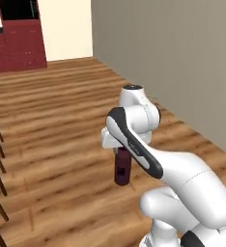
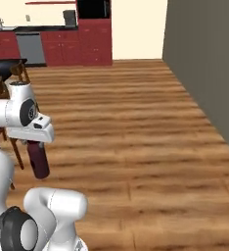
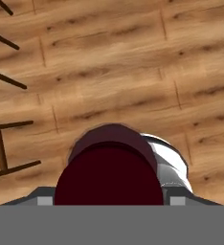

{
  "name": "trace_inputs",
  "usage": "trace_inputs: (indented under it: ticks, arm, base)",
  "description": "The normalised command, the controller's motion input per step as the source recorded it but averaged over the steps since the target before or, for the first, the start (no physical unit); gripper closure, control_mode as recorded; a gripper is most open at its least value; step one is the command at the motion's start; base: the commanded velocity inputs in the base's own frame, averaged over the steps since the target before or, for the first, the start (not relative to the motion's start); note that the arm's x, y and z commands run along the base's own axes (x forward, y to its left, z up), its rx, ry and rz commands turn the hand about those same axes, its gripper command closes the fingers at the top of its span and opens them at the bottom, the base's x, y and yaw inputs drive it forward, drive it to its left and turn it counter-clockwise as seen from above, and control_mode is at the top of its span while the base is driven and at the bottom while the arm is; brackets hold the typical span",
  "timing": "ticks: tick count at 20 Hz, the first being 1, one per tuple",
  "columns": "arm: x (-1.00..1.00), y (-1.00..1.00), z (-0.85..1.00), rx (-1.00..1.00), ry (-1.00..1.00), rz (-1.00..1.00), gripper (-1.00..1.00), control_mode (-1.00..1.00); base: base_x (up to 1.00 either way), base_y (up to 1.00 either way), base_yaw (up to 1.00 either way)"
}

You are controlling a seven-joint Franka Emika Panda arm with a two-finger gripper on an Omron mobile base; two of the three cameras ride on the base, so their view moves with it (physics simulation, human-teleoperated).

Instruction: There is a wine glass and glass cup on the dining counter. Place the wine bottle next to the wine glass and the juice bottle next to the glass cup.

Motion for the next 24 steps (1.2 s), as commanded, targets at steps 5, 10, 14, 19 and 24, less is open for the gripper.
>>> trace_inputs:
  ticks: [5,10,14,19,24]
  arm:
    - [0.0,0.0,0.0,0.0,0.0,0.0,1.0,1.0]
    - [0.0,0.0,0.0,0.0,0.0,0.0,1.0,1.0]
    - [0.0,0.0,0.0,0.0,0.0,0.0,1.0,1.0]
    - [0.0,0.0,0.0,0.0,0.0,0.0,1.0,1.0]
    - [0.0,0.0,0.0,0.0,0.0,0.0,1.0,1.0]
  base:
    - [0.7,-0.09,0.41]
    - [0.75,-0.11,0.35]
    - [0.76,-0.15,0.28]
    - [0.76,-0.13,0.3]
    - [0.74,-0.12,0.32]
